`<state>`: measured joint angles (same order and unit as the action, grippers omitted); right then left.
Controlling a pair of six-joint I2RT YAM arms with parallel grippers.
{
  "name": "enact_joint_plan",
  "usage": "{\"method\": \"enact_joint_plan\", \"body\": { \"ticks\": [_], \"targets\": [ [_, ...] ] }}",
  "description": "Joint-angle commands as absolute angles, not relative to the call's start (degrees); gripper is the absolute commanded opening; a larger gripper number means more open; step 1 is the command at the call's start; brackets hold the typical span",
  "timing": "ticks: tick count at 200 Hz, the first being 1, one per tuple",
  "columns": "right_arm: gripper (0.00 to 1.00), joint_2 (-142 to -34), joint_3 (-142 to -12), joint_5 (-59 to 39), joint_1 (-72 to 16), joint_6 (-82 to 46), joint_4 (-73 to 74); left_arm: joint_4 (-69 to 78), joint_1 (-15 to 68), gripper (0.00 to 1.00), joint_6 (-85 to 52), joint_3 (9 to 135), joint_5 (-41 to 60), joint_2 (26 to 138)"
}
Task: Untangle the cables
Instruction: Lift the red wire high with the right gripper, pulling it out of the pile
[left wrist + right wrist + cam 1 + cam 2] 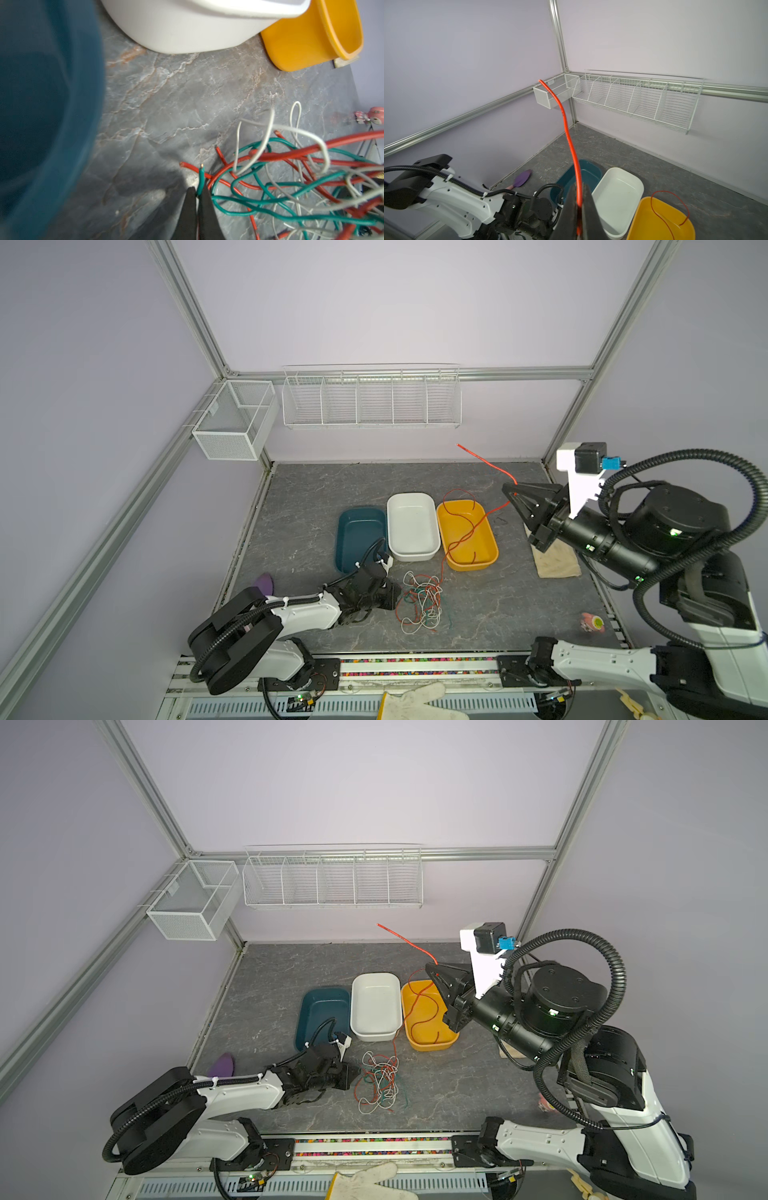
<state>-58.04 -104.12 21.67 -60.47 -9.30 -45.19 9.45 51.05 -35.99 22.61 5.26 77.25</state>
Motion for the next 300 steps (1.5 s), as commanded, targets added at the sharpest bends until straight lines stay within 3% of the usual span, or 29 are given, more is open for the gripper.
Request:
{"method": "enact_joint_plan", "body": {
  "ticks": [1, 139, 252, 300],
  "targets": [
    [0.07, -54.8, -104.9, 29.9, -60.6, -6.3, -41.1, 1.2, 51.0, 0.00, -35.5, 24.4, -1.1, 75.5],
    [0.06, -55.5, -108.8, 42.5, -60.6, 4.8, -34.3, -10.9, 50.3, 0.00, -35.0, 29.4, -8.2, 71.5],
    [0.07, -61.4, -122.7, 43.4, -60.6, 10.0, -38.8, -11.2, 48.9, 0.00, -33.9, 31.3, -8.2, 78.4],
    [0.07, -61.3, -120.1, 43.8, -60.6, 10.4, -38.5, -11.6, 48.8, 0.00, -34.3, 32.7, -7.1, 77.1]
  ]
}}
